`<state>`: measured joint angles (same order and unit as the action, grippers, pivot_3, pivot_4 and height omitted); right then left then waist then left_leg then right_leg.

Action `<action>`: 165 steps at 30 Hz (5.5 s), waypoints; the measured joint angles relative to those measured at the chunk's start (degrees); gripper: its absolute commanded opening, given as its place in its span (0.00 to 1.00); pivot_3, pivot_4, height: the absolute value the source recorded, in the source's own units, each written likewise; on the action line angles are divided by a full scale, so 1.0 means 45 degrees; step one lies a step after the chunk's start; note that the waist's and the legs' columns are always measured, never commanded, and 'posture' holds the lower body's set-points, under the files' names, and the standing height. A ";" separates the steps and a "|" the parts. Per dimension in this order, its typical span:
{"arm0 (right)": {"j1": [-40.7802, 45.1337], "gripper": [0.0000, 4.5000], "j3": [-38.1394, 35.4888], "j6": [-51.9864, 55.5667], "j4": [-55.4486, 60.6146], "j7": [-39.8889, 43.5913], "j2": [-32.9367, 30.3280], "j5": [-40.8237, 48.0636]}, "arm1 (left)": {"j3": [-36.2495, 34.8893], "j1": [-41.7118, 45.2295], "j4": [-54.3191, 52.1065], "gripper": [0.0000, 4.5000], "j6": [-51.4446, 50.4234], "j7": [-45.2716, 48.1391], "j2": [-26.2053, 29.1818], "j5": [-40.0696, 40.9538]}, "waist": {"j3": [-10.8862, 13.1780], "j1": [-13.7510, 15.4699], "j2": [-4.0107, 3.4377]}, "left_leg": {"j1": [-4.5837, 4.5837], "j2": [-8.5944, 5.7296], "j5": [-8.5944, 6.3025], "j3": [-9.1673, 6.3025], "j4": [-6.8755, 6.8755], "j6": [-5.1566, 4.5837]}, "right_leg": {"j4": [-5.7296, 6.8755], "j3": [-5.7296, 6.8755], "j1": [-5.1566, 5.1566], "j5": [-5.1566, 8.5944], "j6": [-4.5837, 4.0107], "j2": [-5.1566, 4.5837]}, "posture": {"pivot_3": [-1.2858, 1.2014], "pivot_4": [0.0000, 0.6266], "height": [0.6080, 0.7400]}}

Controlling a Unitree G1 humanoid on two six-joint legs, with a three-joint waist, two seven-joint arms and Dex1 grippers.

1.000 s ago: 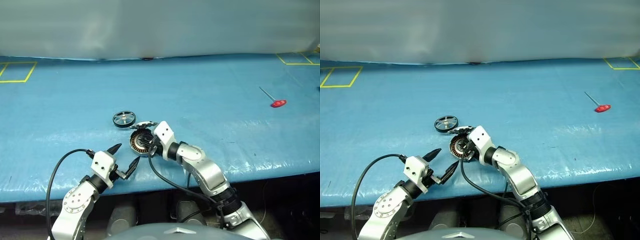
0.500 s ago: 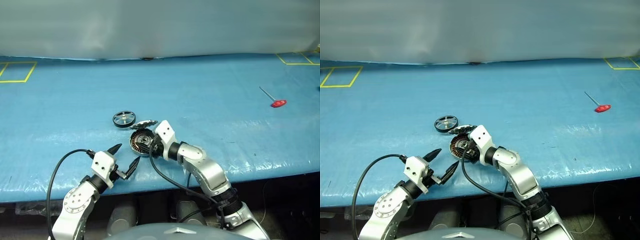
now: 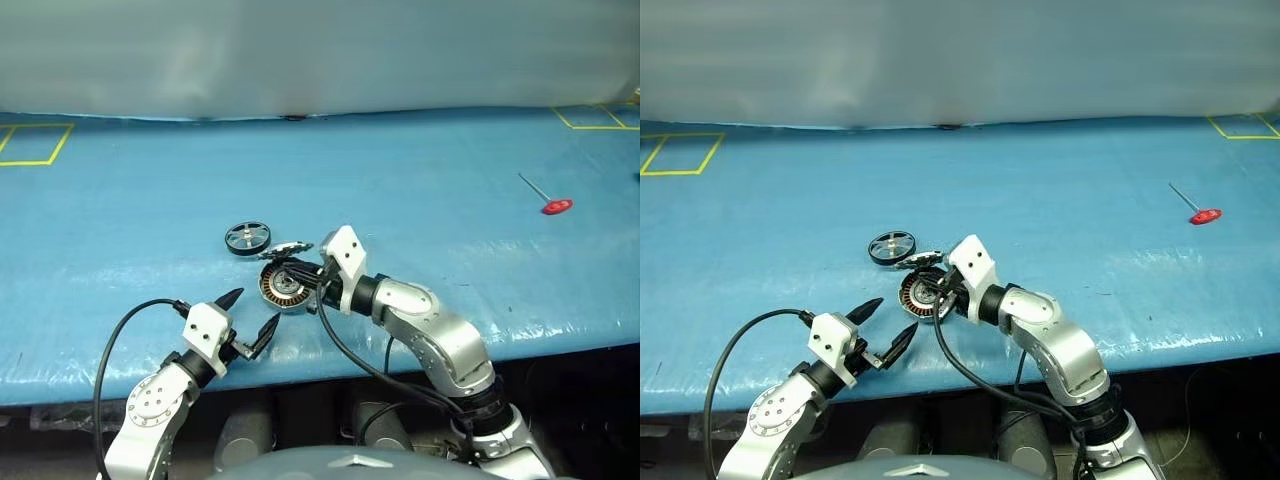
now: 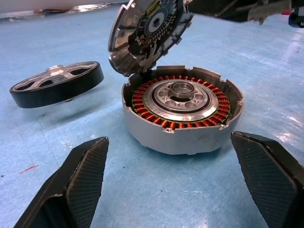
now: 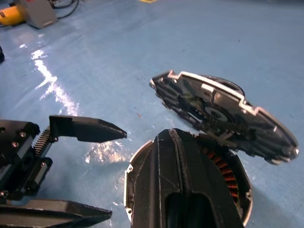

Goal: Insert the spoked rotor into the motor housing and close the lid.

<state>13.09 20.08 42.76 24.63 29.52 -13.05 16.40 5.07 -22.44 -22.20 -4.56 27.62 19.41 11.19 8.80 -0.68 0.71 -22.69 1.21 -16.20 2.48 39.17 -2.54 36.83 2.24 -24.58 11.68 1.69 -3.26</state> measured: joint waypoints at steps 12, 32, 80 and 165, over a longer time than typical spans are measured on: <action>0.0383 0.01 0.0746 0.0844 0.0299 -0.1033 -0.0369 -0.0908 | 0.0000 0.0000 0.0000 1.00 -0.0001 -0.0004 0.0000 0.0000 | 0.0000 0.0008 0.0001 | -0.0001 -0.0001 0.0000 0.0000 0.0002 0.0000 | -0.0002 0.0002 -0.0001 0.0002 0.0004 -0.0002 | 0.52 0.24 1.00; 0.0766 0.01 0.1484 0.0911 -0.0915 -0.1861 0.0014 -0.2274 | 0.0017 0.0051 0.0000 1.00 -0.0001 -0.0006 -0.0013 -0.0001 | 0.0000 0.0003 0.0001 | -0.0003 -0.0003 0.0000 0.0002 0.0002 -0.0001 | -0.0002 0.0001 -0.0001 0.0001 0.0004 -0.0001 | 0.52 0.24 1.00; 0.0792 0.01 0.1799 0.0470 -0.1465 -0.1607 0.0830 -0.2580 | 0.0152 -0.0141 -0.0001 1.00 -0.0010 -0.0001 -0.0029 0.0018 | 0.0000 -0.0004 0.0001 | -0.0003 -0.0001 0.0000 0.0001 0.0001 0.0000 | -0.0002 0.0001 -0.0003 0.0002 0.0005 -0.0001 | 0.52 0.24 1.00; 0.0681 0.01 0.0528 0.3992 -0.0292 -0.1565 0.1162 -0.1063 | 0.0273 -0.0305 -0.0001 1.00 -0.0031 0.0011 -0.0040 0.0029 | -0.0006 -0.0001 0.0001 | -0.0007 -0.0003 -0.0001 -0.0012 -0.0002 -0.0001 | -0.0006 0.0013 -0.0007 0.0004 0.0004 -0.0028 | 0.52 0.24 1.00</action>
<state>16.16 22.46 60.72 23.31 22.48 -7.82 11.62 6.30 -23.81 -22.20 -4.70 27.67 19.23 11.32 8.78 -0.68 0.71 -22.72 1.20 -16.20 2.43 39.16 -2.55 36.81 2.29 -24.61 11.70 1.70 -3.38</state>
